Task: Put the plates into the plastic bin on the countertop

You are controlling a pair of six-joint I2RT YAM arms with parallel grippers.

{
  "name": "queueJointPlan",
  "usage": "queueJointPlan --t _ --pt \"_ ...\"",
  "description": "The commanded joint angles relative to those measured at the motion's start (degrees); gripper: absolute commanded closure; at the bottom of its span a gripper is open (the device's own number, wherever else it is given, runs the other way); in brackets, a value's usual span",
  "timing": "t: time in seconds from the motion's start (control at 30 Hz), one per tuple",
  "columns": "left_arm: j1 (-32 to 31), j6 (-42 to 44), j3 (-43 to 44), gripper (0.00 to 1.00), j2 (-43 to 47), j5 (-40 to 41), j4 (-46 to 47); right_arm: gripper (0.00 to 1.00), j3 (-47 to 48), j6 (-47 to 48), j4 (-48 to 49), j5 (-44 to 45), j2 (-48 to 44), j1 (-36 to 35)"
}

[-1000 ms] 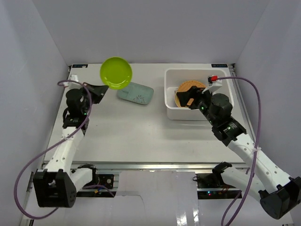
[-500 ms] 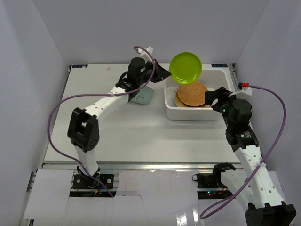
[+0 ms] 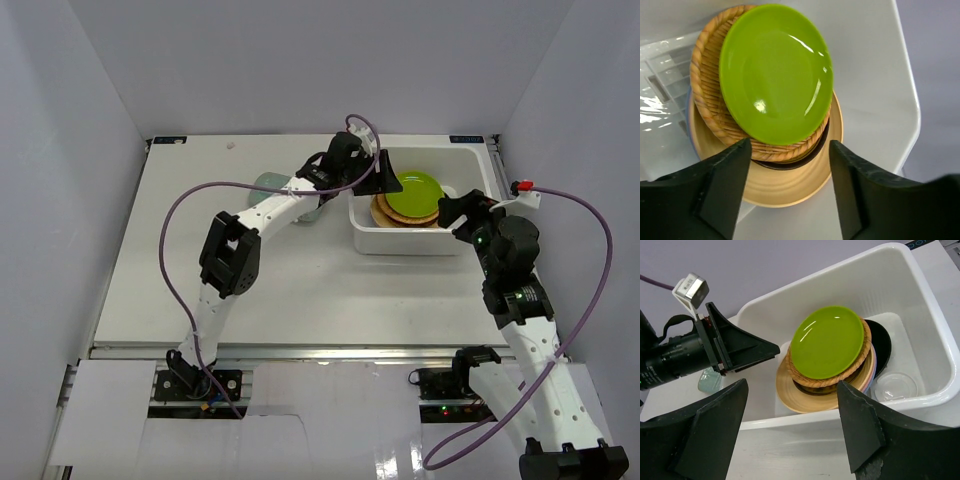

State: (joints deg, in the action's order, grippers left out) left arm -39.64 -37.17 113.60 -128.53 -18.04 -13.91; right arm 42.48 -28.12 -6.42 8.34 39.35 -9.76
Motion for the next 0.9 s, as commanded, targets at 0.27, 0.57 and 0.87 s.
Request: queueJointPlan --t 0.27,0.57,0.87 --pt "13.25 -3.87 -24.58 0.25 25.94 3.79 9.57 0.23 1.55 0.69 2.89 -12.18 1.95 0.09" --pt "28.21 -13.98 -58.57 0.29 38.89 8.9 22.78 0.23 3.4 2.8 2.72 -14.75 2.04 -0.26" --pt "29.18 -18.63 -64.2 0.25 33.17 14.78 28.41 0.23 4.02 4.04 1.58 -18.27 2.22 -0.44"
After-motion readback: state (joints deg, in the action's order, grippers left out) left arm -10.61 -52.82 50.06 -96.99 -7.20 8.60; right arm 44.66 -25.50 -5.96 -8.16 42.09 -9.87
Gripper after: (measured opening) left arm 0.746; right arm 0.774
